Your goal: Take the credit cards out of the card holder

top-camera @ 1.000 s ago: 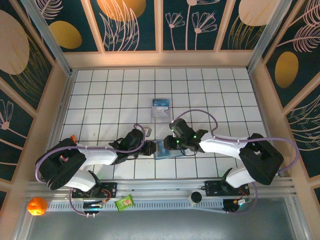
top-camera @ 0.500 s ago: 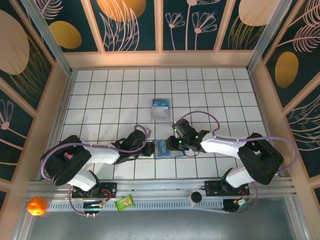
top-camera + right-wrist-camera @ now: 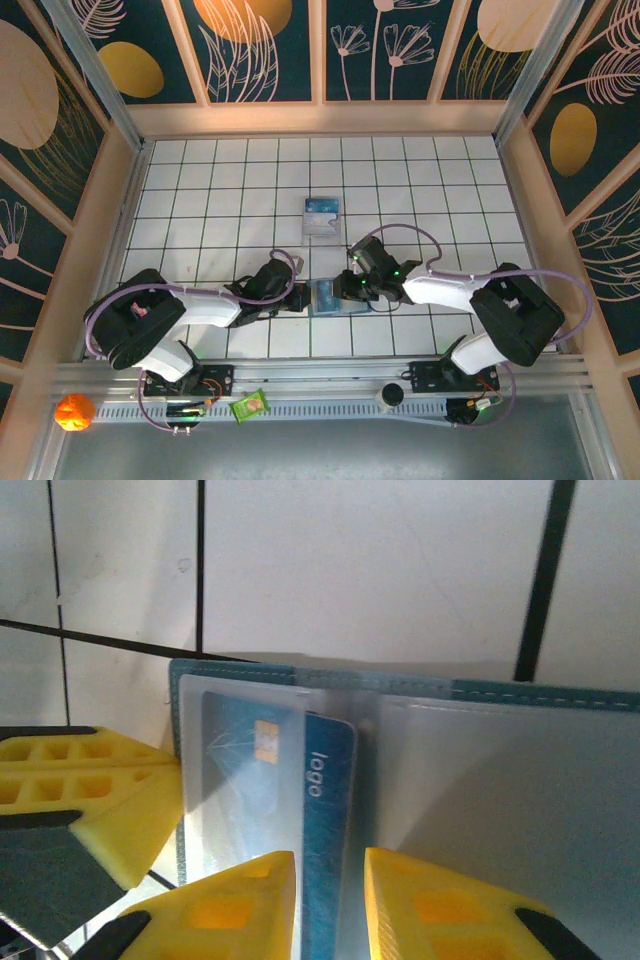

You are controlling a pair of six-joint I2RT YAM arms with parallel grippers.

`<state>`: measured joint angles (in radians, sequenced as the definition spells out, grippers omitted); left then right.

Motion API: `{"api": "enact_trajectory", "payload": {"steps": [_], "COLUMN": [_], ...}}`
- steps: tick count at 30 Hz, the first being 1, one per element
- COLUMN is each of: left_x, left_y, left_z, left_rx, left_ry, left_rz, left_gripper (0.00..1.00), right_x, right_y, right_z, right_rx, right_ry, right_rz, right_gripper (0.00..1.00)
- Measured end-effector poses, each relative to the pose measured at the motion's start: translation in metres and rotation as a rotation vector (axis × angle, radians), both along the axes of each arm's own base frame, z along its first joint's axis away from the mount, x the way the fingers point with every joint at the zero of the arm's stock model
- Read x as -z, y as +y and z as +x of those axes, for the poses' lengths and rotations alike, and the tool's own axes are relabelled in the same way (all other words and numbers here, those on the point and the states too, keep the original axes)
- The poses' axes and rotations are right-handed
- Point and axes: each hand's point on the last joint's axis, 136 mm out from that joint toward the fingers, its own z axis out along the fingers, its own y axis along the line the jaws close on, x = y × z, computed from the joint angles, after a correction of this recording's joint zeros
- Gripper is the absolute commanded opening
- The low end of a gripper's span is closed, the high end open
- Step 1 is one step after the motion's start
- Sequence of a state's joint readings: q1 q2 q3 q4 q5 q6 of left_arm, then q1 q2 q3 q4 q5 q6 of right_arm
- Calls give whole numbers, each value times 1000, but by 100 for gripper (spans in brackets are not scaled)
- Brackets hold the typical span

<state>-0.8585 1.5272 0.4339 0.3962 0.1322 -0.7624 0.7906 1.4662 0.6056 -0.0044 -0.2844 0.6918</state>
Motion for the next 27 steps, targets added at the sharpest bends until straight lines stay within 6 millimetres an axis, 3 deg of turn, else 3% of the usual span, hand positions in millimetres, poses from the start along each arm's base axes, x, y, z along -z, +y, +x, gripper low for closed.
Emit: {"api": "enact_trajectory", "payload": {"steps": [20,27], "left_x": [0,0], "left_y": [0,-1], "left_z": [1,1], "left_rx": [1,1], "left_ry": [-5,-6], "left_rz": [0,-1], "left_gripper": [0,0], "right_x": [6,9], "right_y": [1,4], "right_z": [-1,-2], "right_rx": [14,22], "right_ry": [29,51], "right_rz": [43,68], "right_gripper": [23,9]}}
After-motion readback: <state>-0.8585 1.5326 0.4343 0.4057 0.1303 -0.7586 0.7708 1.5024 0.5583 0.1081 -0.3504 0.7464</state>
